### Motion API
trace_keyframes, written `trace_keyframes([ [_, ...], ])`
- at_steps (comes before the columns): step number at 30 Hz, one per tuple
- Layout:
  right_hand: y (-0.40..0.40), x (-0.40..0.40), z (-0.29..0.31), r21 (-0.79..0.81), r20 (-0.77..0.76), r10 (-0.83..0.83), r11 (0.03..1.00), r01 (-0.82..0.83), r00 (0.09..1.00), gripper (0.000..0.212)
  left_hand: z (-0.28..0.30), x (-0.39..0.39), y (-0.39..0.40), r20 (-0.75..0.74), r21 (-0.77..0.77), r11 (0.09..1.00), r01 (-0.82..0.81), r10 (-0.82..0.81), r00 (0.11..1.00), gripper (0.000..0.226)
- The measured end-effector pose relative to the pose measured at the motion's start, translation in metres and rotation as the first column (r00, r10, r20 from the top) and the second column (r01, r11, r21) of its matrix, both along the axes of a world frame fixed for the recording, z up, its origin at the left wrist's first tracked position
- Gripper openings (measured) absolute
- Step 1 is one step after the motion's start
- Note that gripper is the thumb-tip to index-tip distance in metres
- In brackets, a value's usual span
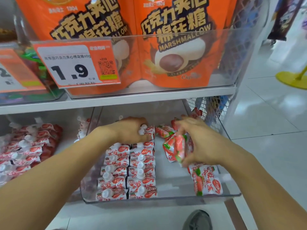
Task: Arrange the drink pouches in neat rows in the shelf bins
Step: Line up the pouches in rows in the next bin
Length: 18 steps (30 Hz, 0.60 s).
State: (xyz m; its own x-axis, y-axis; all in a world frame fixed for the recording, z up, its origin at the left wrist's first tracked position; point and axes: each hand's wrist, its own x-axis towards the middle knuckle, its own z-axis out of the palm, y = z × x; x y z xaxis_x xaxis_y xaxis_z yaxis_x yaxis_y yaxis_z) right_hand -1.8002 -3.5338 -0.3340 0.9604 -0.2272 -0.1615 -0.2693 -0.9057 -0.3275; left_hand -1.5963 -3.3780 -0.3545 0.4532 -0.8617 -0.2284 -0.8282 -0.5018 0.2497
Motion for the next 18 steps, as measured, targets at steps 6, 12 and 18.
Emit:
trace_keyframes([
  [6,0.015,0.032,-0.001,0.189,0.362,-0.215,0.97,0.154,0.907,0.075,0.008,0.004,0.001,0.004,0.027,0.999,0.034,-0.034,0.999,0.044],
  [12,0.008,0.081,-0.023,0.245,0.456,-0.386,0.921,0.303,0.802,0.074,-0.001,0.001,0.015,-0.014,0.01,0.999,0.042,-0.042,0.999,0.059],
  [18,0.009,0.109,-0.026,0.174,0.33,-0.245,0.965,0.196,0.912,0.058,0.012,-0.011,0.034,0.044,-0.012,0.996,0.092,-0.091,0.995,0.063],
])
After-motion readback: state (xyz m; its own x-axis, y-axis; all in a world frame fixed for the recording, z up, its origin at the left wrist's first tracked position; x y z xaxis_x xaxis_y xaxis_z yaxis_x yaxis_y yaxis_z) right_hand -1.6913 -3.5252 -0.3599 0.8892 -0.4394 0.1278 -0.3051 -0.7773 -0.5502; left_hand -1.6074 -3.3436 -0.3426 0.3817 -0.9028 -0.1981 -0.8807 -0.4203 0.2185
